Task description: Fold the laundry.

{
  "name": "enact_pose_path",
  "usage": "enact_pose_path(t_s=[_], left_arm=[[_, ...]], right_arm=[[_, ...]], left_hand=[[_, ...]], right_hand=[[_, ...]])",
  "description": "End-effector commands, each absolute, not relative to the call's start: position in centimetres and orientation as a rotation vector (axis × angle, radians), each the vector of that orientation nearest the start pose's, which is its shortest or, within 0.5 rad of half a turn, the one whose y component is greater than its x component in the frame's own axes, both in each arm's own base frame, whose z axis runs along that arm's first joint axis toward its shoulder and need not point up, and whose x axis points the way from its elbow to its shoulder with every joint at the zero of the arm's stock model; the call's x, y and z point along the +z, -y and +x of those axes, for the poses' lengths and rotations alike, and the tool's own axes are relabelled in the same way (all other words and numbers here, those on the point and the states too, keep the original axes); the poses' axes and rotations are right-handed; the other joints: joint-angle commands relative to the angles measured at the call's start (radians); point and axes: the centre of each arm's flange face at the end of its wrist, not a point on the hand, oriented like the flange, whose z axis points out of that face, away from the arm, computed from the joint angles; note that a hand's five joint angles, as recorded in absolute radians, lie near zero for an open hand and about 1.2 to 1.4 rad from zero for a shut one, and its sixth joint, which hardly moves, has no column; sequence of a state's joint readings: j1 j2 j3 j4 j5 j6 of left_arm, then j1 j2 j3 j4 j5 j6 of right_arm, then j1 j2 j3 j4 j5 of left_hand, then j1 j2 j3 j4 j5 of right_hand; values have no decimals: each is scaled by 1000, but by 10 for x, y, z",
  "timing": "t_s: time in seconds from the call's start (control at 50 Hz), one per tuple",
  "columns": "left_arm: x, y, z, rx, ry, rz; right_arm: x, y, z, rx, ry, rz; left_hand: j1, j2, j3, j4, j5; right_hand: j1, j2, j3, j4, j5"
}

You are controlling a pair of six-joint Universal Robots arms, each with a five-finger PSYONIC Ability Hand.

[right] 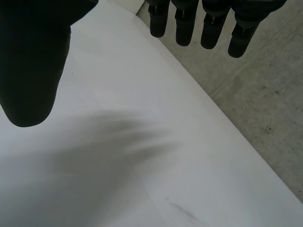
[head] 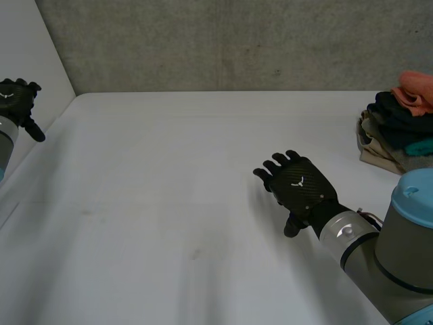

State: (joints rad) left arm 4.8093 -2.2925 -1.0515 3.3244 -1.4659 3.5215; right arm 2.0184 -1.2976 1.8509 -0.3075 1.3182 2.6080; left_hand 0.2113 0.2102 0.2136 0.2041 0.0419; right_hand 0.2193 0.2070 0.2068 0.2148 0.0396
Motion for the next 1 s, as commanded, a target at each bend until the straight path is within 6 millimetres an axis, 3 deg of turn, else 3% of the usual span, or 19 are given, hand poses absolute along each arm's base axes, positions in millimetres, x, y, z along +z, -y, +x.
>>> enact_pose_path(t_s=[0.02,0.12,0.2,0.22,0.28,0.3,0.38,0.42,0.48,0.74,1.0], left_arm=[[231,462,-101,-2057,-2019,272],[258,432,-125,-2070,-2068,247],[274,386,-164,-2028,-2189,352],[278,363,-179,-1995,-2253,410],[281,324,-197,-1924,-2350,496],[286,296,-208,-1891,-2394,553],[305,244,-224,-1965,-2397,606],[311,231,-228,-2020,-2385,602],[313,221,-233,-2083,-2359,590],[315,224,-230,-2106,-2333,532],[312,222,-229,-2073,-2365,538]], right_arm=[[190,221,273,-1891,-1935,-1211],[216,227,265,-1861,-1997,-1061],[243,236,252,-1851,-2076,-930],[254,238,245,-1855,-2107,-879],[266,242,236,-1854,-2158,-815],[271,243,230,-1848,-2192,-779],[278,244,220,-1823,-2252,-725],[279,245,218,-1814,-2269,-716],[281,245,216,-1819,-2275,-703],[278,244,215,-1803,-2274,-652],[281,245,216,-1933,-2201,-635]], left_hand=[[-37,-36,-39,-30,-42],[-37,-36,-39,-30,-42],[-37,-36,-39,-30,-42],[-37,-36,-39,-30,-42],[-37,-36,-39,-30,-42],[-37,-36,-39,-30,-42],[-37,-36,-39,-30,-42],[-37,-36,-39,-30,-42],[-37,-36,-39,-30,-42],[-37,-36,-39,-30,-42],[-37,-36,-39,-30,-42]], right_hand=[[-45,-32,-32,-40,-40],[-45,-32,-32,-40,-40],[-45,-32,-32,-40,-40],[-45,-32,-32,-40,-40],[-45,-32,-32,-40,-40],[-45,-32,-32,-40,-40],[-45,-32,-32,-40,-40],[-45,-32,-32,-40,-40],[-45,-32,-32,-40,-40],[-45,-32,-32,-40,-40],[-45,-32,-32,-40,-40]])
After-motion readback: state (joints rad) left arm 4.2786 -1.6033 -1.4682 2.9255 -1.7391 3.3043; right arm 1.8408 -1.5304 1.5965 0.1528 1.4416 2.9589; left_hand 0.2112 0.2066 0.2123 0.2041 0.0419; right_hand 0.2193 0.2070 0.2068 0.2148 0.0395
